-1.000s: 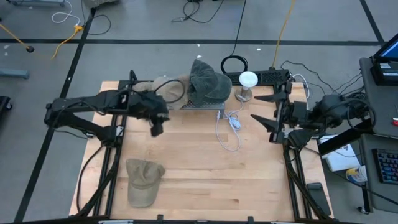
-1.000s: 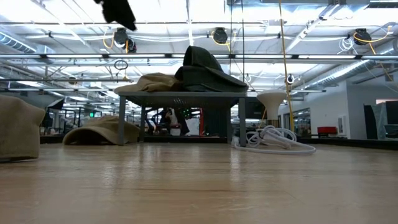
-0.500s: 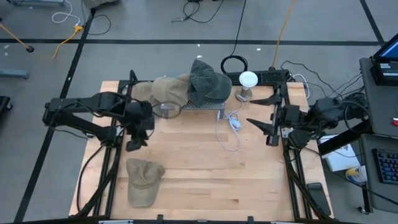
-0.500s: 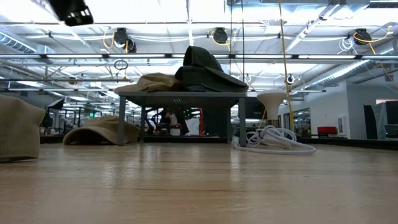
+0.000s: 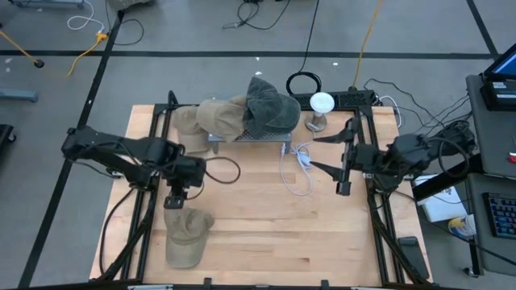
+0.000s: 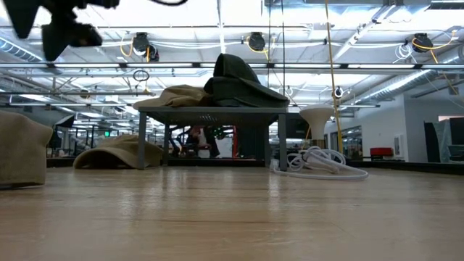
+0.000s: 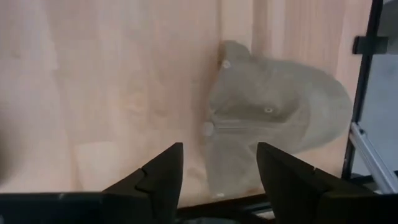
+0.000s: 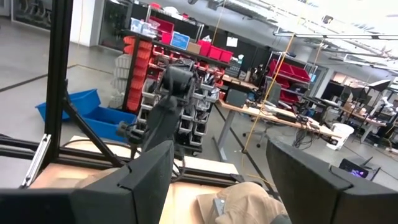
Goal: Pick & Place hat
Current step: Stack the bottom brown cap on the brown cap on the shelf
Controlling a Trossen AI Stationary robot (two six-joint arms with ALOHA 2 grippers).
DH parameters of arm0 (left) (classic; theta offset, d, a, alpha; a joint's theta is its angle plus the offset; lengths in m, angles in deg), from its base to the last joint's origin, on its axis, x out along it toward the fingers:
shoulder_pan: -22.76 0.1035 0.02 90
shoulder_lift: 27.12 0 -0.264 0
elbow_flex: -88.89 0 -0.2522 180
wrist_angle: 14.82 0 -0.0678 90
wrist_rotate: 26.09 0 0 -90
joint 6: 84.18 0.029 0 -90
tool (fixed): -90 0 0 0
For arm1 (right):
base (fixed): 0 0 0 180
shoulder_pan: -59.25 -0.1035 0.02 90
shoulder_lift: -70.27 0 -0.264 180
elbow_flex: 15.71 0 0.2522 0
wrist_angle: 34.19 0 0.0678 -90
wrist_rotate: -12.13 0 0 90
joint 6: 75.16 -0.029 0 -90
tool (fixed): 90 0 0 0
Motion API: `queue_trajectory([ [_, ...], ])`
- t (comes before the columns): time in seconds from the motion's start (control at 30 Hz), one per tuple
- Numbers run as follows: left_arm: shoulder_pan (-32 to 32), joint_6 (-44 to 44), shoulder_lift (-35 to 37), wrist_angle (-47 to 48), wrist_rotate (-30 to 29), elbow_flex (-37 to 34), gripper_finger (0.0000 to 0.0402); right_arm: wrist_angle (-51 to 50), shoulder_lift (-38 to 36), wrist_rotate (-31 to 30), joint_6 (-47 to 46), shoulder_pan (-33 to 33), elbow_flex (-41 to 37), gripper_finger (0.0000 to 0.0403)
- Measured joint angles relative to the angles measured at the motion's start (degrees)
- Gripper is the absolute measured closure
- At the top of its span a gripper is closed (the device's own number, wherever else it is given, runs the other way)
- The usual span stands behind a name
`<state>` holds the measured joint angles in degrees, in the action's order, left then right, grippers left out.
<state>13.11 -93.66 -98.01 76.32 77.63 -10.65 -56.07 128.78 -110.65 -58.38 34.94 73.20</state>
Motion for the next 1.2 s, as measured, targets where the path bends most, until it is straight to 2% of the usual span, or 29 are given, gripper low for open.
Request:
queue_trajectory([
  [0.13, -2.4, -3.2, -0.1, -5.8, 3.0, -6.5, 0.0186, 0.0, 0.4, 0.0, 0.2, 0.0, 0.0, 0.0151],
  [0.33, -5.1, -6.6, 0.0, -15.1, 4.3, -14.2, 0.0196, 0.1, 0.5, 0.0, 0.3, 0.0, 0.0, 0.0151],
  [0.47, -6.0, -10.1, 0.0, -17.9, 4.2, -18.6, 0.0198, 0.1, 0.4, 0.0, 0.3, 0.0, 0.0, 0.0151],
  [0.63, -6.2, -13.5, 0.0, -20.1, 4.4, -22.9, 0.0185, -0.4, 0.4, 0.0, -0.5, 0.0, 0.0, 0.0151],
  [0.9, -6.2, -17.3, 0.0, -27.2, 7.8, -29.2, 0.0155, -0.6, 0.4, 0.0, -2.2, -0.1, 0.0, 0.0151],
  [1.2, -6.2, -19.9, 0.0, -36.7, 8.4, -33.8, 0.0149, -1.1, 0.4, 0.0, -2.3, -0.1, 0.0, 0.0151],
])
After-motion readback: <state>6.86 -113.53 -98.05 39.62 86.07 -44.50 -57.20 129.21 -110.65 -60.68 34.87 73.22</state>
